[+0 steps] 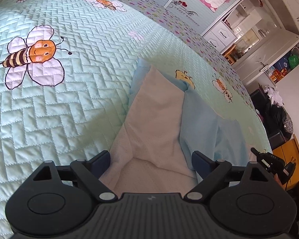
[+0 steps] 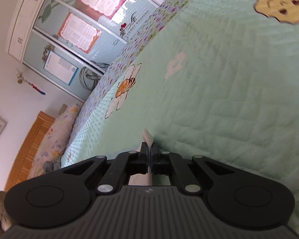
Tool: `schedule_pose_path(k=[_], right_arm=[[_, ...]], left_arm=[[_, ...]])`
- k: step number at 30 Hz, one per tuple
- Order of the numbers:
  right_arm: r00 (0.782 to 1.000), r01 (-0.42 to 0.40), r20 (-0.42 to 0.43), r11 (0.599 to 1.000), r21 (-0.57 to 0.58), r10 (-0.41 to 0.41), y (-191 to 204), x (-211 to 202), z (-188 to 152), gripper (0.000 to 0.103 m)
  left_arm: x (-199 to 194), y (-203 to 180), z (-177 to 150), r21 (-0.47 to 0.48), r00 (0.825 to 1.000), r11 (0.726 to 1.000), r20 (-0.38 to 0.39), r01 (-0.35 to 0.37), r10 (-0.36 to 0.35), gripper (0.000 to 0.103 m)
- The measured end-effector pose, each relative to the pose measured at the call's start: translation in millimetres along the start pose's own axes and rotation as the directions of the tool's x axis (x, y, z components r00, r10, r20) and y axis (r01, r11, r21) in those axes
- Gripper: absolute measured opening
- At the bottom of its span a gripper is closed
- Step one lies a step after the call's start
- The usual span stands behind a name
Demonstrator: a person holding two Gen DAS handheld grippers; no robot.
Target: Fold clothes
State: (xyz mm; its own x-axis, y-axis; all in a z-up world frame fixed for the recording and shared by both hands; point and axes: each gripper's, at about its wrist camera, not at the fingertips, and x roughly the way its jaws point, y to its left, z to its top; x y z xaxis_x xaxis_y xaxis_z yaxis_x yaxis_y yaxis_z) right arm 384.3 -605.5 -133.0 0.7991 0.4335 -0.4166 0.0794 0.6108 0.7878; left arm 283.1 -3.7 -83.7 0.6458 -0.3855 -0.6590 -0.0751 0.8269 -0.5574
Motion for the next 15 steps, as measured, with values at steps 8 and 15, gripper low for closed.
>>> schedule_pose_path(k=[8,15], right_arm=[[1.000,-0.025,0.001,1.000,0.009,0.025,-2.6,1.6,-3.1,0.002],[0.999,-0.038,0.012,0.999,-0.012,0.038,-3.8,0.9,-4.9,0.002]], left_arm=[[31.9,14.9,67.0,0.033,0.999,0.999,0.039,0.025,-0.027,0.091],[81.6,49.9,129.7,-0.106,0.984,0.979,-0.021,0.172,-0.175,0.094]])
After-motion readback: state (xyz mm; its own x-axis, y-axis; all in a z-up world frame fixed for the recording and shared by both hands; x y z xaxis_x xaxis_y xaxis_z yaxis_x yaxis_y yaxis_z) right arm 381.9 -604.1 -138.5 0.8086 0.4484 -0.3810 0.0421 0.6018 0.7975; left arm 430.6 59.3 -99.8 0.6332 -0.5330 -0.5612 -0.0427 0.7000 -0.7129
